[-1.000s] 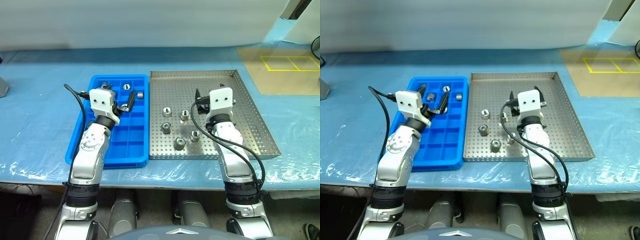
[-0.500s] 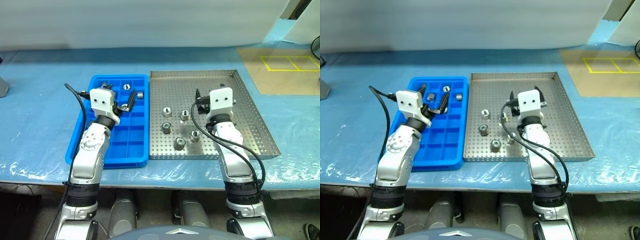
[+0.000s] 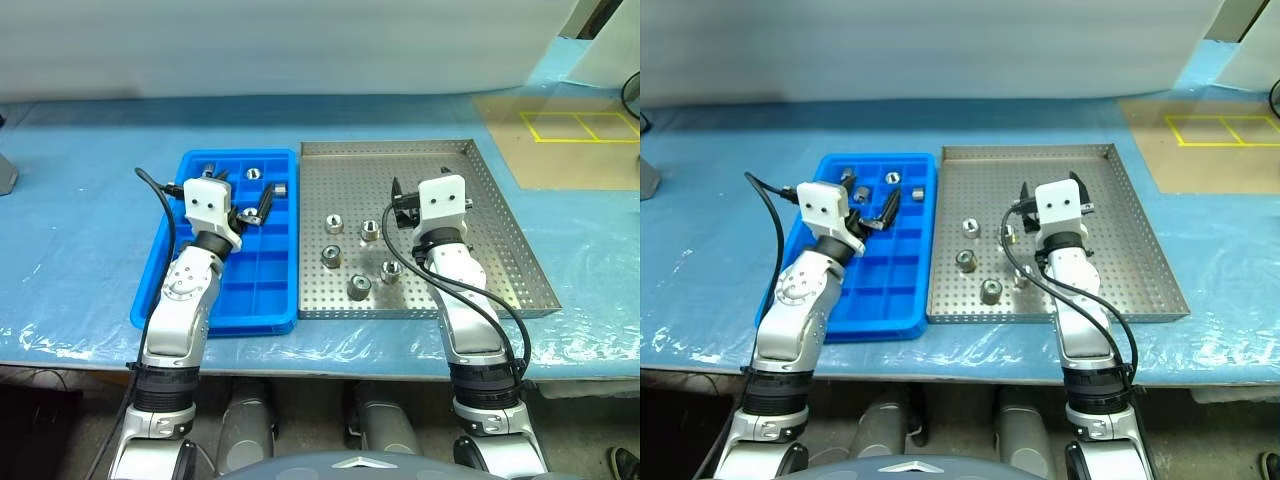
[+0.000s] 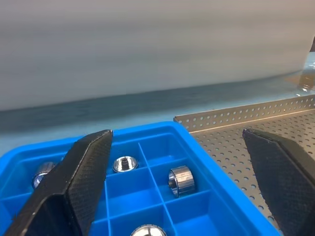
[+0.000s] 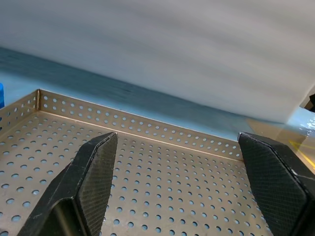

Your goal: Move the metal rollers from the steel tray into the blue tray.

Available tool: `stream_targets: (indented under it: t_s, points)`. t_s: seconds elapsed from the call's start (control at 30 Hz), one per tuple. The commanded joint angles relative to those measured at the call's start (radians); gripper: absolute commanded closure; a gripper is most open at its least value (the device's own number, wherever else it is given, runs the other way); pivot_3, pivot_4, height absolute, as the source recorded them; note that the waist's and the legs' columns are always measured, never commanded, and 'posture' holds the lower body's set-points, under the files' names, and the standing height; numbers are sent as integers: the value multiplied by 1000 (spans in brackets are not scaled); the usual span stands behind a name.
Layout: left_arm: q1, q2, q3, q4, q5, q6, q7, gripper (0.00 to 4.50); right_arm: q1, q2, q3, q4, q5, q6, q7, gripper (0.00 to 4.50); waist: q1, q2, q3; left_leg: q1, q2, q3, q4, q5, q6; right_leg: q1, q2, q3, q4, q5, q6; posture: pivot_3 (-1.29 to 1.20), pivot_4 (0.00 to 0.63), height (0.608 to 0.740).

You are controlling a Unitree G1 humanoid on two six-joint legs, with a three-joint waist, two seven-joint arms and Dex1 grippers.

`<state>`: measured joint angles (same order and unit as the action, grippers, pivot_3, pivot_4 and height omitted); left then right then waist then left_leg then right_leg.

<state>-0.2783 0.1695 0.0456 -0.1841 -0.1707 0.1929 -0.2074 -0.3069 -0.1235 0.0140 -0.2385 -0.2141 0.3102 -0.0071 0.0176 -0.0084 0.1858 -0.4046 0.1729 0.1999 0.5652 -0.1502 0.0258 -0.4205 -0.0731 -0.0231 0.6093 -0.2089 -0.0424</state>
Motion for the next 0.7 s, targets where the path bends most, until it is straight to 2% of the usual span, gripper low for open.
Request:
stream_targets:
  t_s: [0.03, 0.2, 0.37, 0.47, 0.57, 0.63, 0.7]
  points:
    - [-17, 11, 15, 17, -3, -47, -19, 30, -1, 0, 1, -57, -10, -5, -10, 448, 0, 0, 0, 0, 0, 0, 0, 0, 0, 0, 0, 0, 0, 0, 0, -117, 150, 740]
    - [-32, 12, 29, 46, -36, -48, -45, 30, 2, -2, -5, -70, -15, 1, -11, 448, -2, 0, 0, 0, 0, 0, 0, 0, 0, 0, 0, 0, 0, 0, 0, -141, 150, 740]
    - [-188, 87, 25, 69, -117, 37, -188, 30, -8, -65, -46, -102, 73, 59, 107, 448, 2, 0, 0, 0, 0, 0, 1, 0, 0, 0, 0, 0, 2, 0, 0, -151, 150, 740]
    - [-363, 146, -36, 137, -146, 54, -366, 30, -9, -127, -49, -112, 143, 58, 222, 448, 5, 0, 0, 1, 0, 0, 4, 0, 0, 1, 0, 0, 3, 0, 0, -153, 150, 740]
    - [-480, 172, -84, 219, -180, 49, -538, 30, -22, -165, -60, -124, 280, 131, 359, 448, 4, 1, 0, 2, 0, 0, 5, 0, 1, 2, -1, 1, 5, 0, 0, -172, 150, 740]
    - [-551, 196, -144, 285, -203, 46, -728, 30, -35, -238, -90, -150, 401, 205, 496, 448, -1, 3, -1, 2, 0, 0, 5, -1, 1, 3, -1, 1, 5, 0, 0, -206, 150, 740]
    - [-608, 199, -189, 364, -186, -1, -844, 30, -44, -303, -131, -160, 466, 241, 560, 448, -2, 3, -1, 2, 0, 1, 5, -1, 2, 2, -1, 1, 5, 0, -1, -242, 150, 740]
